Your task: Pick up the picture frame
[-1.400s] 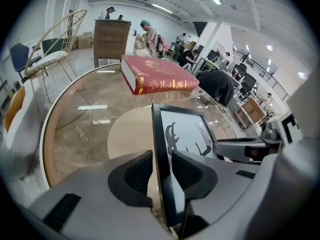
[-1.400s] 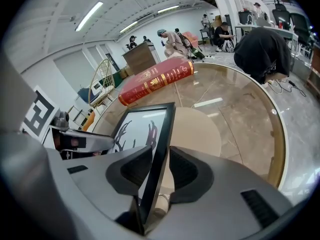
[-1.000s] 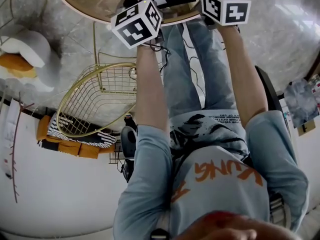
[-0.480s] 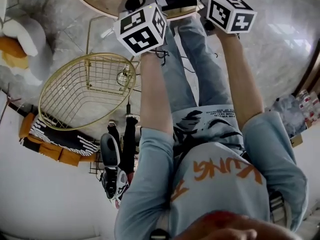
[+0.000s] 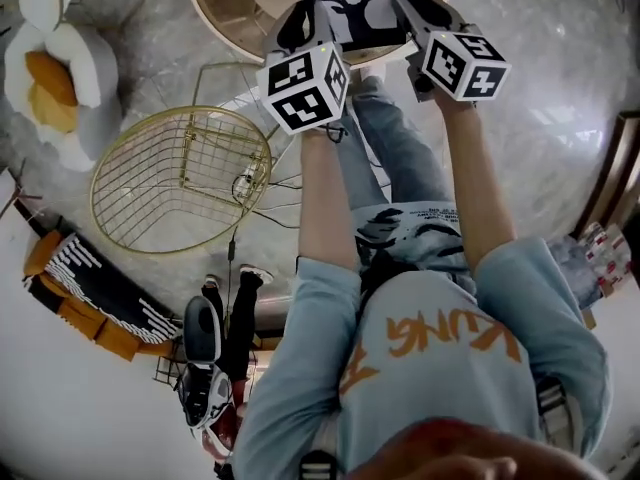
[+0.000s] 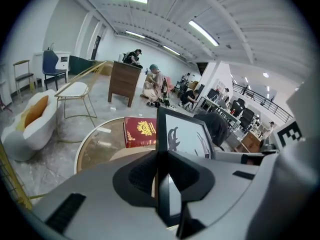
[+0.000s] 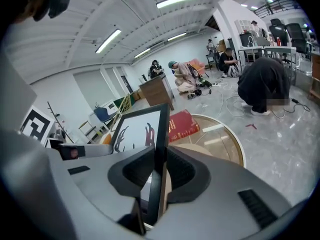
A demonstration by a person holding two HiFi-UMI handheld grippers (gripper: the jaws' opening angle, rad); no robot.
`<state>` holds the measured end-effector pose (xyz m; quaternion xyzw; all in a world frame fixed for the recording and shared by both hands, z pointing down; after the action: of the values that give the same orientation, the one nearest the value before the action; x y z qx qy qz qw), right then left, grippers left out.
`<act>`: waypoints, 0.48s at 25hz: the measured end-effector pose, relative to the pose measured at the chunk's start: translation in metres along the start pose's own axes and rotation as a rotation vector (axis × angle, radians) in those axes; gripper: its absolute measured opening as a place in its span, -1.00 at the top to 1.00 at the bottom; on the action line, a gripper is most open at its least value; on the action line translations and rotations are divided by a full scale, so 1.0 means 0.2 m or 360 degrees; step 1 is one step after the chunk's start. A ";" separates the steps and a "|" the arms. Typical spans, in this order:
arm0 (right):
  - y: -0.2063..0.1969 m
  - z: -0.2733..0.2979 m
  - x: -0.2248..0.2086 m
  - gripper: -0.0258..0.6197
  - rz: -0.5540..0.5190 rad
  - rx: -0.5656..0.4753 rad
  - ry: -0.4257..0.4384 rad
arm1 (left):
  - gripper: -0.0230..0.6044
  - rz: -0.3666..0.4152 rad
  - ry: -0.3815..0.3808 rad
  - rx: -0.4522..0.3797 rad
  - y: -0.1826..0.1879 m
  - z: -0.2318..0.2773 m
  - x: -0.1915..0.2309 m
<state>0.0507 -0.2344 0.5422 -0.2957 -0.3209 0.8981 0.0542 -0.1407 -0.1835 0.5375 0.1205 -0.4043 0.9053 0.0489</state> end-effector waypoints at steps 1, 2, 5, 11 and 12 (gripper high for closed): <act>0.03 -0.01 0.02 0.70 -0.0015 -0.0018 0.0011 | 0.68 0.0003 0.0012 -0.0018 0.03 -0.01 0.00; 0.06 -0.02 0.04 0.70 -0.0031 -0.0034 0.0022 | 0.68 0.0009 0.0028 -0.0033 0.05 -0.03 -0.01; 0.14 -0.12 0.13 0.70 -0.0063 -0.0089 0.0053 | 0.68 0.0016 0.0068 -0.0092 0.16 -0.14 -0.04; 0.38 -0.28 0.27 0.70 -0.0123 -0.0222 0.0134 | 0.68 0.0074 0.0145 -0.0254 0.44 -0.33 -0.15; 0.43 -0.32 0.29 0.70 -0.0132 -0.0244 0.0145 | 0.68 0.0079 0.0152 -0.0279 0.48 -0.37 -0.17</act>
<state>0.0477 -0.2502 0.4223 -0.3261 -0.3978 0.8535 0.0832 -0.1380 -0.1927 0.4124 0.0625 -0.4820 0.8721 0.0559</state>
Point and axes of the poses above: the fingertips, and each gripper's own axes: z forward along the fingers, x to its left, y out of its top, the point moved 7 cm from there along -z, backward along the fingers, and after that the axes turned 9 degrees about z, right-handed, at the moved point
